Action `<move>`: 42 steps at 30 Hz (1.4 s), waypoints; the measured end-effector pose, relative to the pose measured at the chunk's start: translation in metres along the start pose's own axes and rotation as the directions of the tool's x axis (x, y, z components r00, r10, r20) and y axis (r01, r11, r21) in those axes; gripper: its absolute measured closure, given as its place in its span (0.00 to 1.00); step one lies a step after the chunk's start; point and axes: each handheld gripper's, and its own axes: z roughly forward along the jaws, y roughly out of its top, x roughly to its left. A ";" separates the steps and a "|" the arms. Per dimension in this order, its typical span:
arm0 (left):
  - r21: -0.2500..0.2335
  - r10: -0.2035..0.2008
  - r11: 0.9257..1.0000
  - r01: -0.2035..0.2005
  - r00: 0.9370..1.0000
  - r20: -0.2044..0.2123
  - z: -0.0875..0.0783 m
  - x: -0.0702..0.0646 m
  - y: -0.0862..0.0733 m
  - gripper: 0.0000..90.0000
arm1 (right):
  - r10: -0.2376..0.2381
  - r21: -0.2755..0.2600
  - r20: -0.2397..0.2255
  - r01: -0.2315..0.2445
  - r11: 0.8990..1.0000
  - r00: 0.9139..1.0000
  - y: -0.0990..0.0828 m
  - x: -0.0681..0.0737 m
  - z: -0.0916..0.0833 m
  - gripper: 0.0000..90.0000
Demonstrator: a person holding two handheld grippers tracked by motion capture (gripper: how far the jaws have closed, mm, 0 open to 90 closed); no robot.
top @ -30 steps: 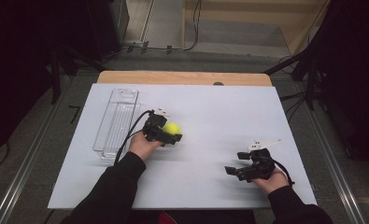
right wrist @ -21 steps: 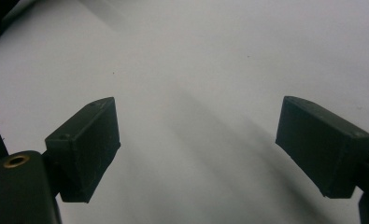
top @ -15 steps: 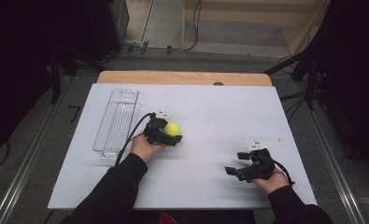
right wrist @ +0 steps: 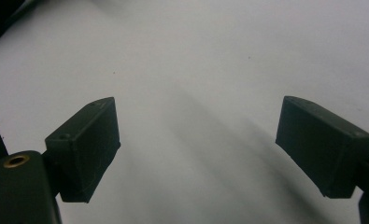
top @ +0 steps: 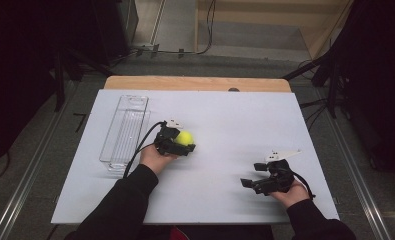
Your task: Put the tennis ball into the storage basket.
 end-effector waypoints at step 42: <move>0.005 -0.014 1.000 0.014 1.000 0.019 -0.021 -0.007 0.015 0.29 | -0.007 -0.002 -0.008 0.007 1.000 1.000 0.001 0.001 0.001 0.13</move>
